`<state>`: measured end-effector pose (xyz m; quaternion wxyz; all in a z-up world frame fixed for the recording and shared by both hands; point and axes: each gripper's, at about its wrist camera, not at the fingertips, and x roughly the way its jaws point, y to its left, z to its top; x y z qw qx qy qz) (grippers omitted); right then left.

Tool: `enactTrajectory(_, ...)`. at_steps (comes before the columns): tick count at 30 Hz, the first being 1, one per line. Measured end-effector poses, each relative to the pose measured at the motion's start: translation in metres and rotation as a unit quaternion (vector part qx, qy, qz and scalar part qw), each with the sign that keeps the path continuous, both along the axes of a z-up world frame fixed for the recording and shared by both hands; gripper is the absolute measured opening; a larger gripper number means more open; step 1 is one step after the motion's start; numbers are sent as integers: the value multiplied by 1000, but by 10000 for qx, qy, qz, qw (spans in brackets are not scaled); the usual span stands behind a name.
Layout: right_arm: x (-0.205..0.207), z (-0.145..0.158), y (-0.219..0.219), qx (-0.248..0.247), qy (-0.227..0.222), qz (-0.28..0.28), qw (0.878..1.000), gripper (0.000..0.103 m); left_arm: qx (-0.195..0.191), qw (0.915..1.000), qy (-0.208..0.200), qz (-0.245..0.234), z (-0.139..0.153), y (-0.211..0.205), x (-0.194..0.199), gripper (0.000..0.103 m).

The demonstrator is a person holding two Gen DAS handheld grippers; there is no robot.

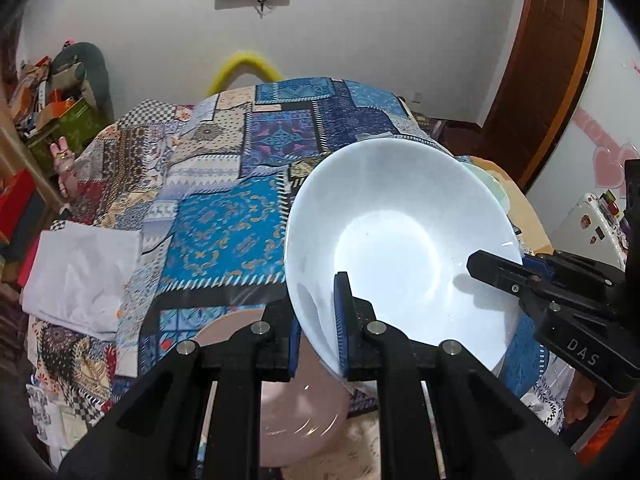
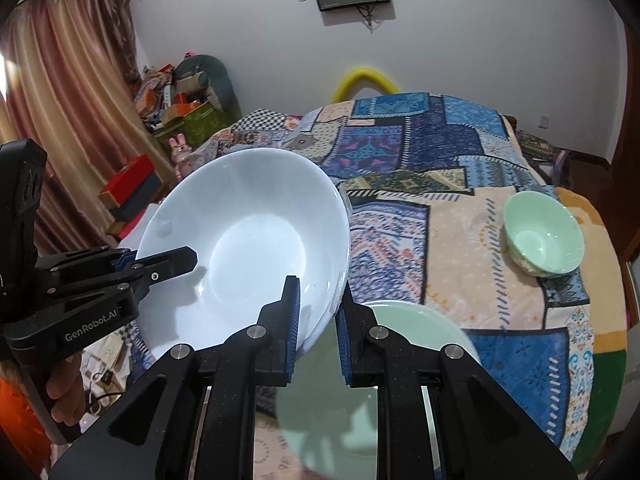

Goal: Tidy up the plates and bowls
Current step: 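Lift the white spotted bowl with both tools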

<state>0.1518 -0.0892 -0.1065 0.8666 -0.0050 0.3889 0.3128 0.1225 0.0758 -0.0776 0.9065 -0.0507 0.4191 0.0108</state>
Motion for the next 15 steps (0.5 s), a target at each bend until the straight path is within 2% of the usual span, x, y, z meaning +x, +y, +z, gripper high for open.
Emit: enactTrajectory(15,-25,-20,47,62,248,462,9986,16,17,9992,177,371,-17,49,-46,14)
